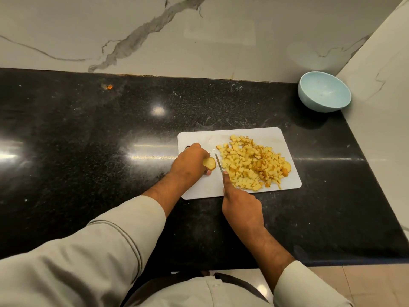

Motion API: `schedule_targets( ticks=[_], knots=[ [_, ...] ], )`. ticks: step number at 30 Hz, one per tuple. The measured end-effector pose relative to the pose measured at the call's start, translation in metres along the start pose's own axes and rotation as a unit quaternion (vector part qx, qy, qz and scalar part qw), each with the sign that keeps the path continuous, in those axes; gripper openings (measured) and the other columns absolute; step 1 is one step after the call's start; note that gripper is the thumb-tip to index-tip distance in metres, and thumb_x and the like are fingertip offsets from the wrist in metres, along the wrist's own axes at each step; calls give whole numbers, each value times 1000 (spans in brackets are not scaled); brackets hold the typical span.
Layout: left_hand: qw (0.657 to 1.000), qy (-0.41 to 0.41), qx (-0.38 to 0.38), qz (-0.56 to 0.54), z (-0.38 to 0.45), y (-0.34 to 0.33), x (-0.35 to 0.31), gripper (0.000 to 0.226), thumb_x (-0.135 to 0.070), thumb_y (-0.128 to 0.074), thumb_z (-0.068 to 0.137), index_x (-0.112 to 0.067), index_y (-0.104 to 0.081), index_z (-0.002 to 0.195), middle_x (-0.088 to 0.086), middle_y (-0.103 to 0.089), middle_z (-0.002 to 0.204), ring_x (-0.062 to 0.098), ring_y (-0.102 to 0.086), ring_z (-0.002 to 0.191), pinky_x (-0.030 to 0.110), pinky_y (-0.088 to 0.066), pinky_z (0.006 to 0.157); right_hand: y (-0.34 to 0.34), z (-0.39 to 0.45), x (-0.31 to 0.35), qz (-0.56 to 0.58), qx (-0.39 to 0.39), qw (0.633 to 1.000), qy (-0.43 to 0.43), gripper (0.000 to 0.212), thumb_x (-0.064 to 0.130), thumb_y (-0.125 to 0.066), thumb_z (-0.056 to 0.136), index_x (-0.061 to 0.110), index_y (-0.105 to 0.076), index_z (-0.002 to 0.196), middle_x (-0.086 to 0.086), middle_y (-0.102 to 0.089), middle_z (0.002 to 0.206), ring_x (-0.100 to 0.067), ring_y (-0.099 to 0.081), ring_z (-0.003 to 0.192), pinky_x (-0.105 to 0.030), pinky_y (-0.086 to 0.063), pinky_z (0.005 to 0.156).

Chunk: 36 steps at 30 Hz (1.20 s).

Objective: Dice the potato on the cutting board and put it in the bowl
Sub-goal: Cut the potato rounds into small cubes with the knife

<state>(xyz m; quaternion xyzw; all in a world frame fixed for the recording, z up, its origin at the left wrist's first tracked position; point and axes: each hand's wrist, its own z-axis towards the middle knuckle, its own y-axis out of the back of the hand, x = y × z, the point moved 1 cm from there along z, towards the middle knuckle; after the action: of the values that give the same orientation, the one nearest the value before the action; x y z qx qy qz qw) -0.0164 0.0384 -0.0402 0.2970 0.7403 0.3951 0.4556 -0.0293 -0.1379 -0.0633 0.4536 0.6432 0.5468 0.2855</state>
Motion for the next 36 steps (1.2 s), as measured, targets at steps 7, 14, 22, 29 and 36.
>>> schedule_targets(
  ticks=[7, 14, 22, 29, 36],
  knots=[
    [996, -4, -37, 84, -4, -1, -15, 41, -27, -76, 79, -14, -66, 117, 8, -56, 111, 29, -55, 104, 39, -49, 82, 1, 7, 18, -5, -13, 1000, 15, 67, 21, -35, 96, 31, -1, 153, 4, -31, 62, -16, -34, 52, -29, -20, 44],
    [995, 16, -17, 99, 1, 2, -22, 36, -21, -74, 80, -10, -66, 113, 9, -59, 108, 30, -60, 100, 36, -51, 80, -1, 13, 31, 41, 4, 999, 21, 66, 16, -35, 96, 24, -4, 154, 1, -37, 67, -20, -41, 59, -32, -31, 52],
    [997, 24, -27, 69, 2, 7, -24, 20, -11, -65, 83, -7, -68, 102, 11, -64, 101, 30, -62, 92, 34, -50, 74, 7, 29, 40, 17, 23, 999, 24, 67, 13, -34, 95, 25, -4, 154, -3, -55, 77, -24, -54, 67, -34, -33, 56],
    [998, 33, -13, 42, 0, 6, -22, 38, -21, -80, 74, -9, -68, 108, 9, -63, 107, 30, -61, 98, 35, -49, 79, 3, 5, 30, 15, 48, 998, 25, 71, 14, -36, 94, 24, 1, 154, -7, -62, 90, -25, -54, 70, -33, -33, 57],
    [999, 40, 6, 14, 1, 5, -17, 48, -23, -82, 74, -9, -65, 117, 10, -61, 116, 29, -58, 105, 36, -48, 87, -7, -48, 12, -8, 66, 997, 27, 70, 19, -33, 97, 26, 8, 152, 1, -49, 75, -21, -52, 63, -31, -35, 54]
  ],
)
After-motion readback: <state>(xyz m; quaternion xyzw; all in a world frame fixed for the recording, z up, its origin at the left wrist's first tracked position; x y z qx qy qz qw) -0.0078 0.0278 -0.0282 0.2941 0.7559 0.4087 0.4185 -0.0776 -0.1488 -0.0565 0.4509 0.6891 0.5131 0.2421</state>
